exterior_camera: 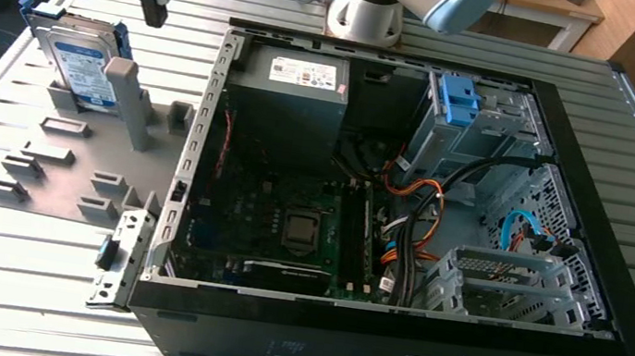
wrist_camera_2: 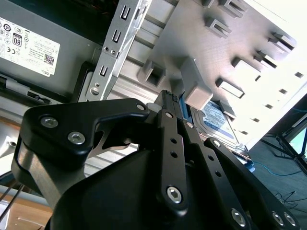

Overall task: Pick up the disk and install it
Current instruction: 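Reach for the disk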

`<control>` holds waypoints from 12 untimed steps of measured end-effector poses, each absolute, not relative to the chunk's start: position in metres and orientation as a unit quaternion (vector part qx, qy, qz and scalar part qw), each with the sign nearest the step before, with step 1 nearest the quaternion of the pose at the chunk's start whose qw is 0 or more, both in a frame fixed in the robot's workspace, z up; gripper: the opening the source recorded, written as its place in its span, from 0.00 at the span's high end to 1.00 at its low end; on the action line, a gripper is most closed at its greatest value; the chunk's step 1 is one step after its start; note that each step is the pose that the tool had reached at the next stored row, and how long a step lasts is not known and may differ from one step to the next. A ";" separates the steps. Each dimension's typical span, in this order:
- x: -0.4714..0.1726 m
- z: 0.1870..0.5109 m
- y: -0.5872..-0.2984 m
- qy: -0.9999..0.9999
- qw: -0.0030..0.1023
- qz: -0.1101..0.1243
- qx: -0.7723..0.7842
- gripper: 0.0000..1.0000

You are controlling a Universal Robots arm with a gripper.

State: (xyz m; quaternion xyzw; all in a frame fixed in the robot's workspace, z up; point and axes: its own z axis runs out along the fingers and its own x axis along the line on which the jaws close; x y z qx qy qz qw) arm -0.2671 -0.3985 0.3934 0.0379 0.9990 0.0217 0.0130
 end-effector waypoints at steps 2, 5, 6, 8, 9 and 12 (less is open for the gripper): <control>-0.268 0.393 -0.399 0.999 0.013 0.022 0.038 0.89; -0.268 0.393 -0.399 0.999 0.013 0.022 0.038 0.89; -0.268 0.393 -0.399 0.999 0.013 0.022 0.038 0.89; -0.269 0.393 -0.399 0.999 0.013 0.022 0.038 0.89; -0.269 0.393 -0.399 0.999 0.013 0.022 0.038 0.89; -0.270 0.393 -0.399 0.999 0.013 0.022 0.038 0.89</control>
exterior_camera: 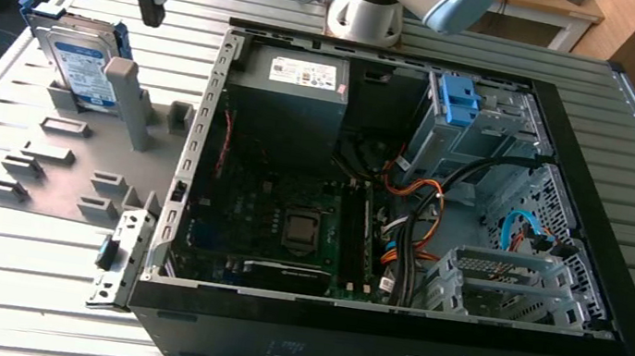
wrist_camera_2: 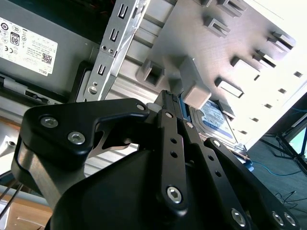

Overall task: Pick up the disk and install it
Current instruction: 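Reach for the disk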

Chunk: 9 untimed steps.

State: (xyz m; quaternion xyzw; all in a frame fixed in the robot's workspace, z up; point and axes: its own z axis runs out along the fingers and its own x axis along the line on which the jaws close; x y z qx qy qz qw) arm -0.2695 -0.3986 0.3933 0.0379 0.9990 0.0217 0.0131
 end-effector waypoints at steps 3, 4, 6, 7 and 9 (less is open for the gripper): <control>-0.270 0.393 -0.399 0.999 0.013 0.022 0.038 0.89; -0.270 0.393 -0.399 0.999 0.013 0.022 0.038 0.89; -0.271 0.393 -0.399 0.999 0.013 0.022 0.038 0.89; -0.271 0.393 -0.399 0.999 0.013 0.022 0.038 0.89; -0.271 0.393 -0.399 0.999 0.013 0.022 0.038 0.89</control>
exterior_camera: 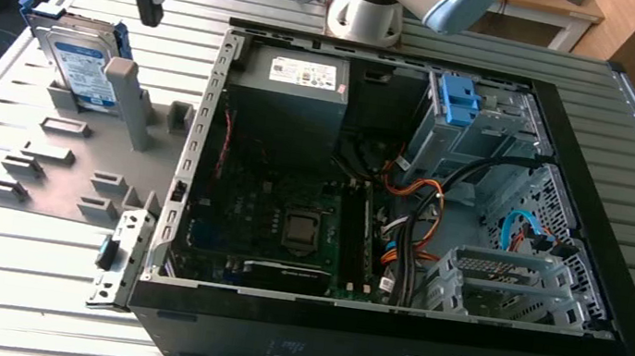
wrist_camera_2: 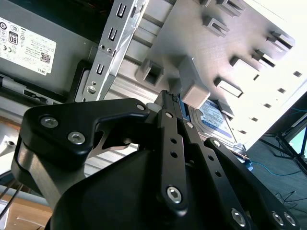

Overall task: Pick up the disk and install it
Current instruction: 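Reach for the disk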

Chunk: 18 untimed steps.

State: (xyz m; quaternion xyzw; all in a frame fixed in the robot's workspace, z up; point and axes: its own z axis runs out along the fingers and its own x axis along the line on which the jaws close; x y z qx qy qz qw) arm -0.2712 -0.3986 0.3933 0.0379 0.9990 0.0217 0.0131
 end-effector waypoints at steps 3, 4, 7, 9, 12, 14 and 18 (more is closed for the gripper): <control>-0.272 0.393 -0.399 0.999 0.013 0.022 0.038 0.89; -0.272 0.393 -0.399 0.999 0.013 0.022 0.038 0.89; -0.273 0.393 -0.399 0.999 0.013 0.022 0.038 0.89; -0.275 0.393 -0.399 0.999 0.013 0.022 0.038 0.89; -0.278 0.393 -0.399 0.999 0.013 0.022 0.038 0.89; -0.278 0.393 -0.399 0.999 0.013 0.022 0.038 0.89; -0.290 0.393 -0.399 0.999 0.013 0.022 0.038 0.89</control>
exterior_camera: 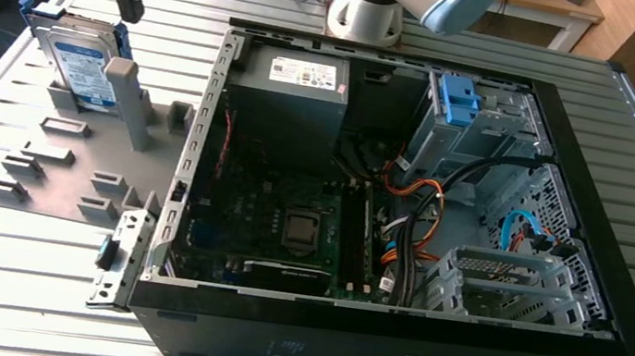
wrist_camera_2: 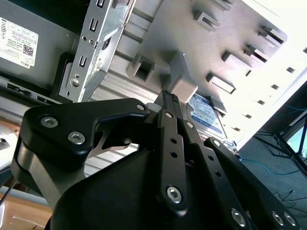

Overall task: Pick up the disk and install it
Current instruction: 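Reach for the disk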

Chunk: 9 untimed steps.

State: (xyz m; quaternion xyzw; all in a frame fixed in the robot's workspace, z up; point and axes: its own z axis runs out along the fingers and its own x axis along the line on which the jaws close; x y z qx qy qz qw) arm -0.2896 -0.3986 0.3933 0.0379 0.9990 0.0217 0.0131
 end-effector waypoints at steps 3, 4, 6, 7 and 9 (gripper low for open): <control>-0.290 0.393 -0.399 0.999 0.013 0.022 0.038 0.89; -0.290 0.393 -0.399 0.999 0.013 0.022 0.038 0.89; -0.291 0.393 -0.399 0.999 0.013 0.022 0.038 0.89; -0.291 0.393 -0.399 0.999 0.013 0.022 0.038 0.89; -0.292 0.393 -0.399 0.999 0.013 0.022 0.038 0.89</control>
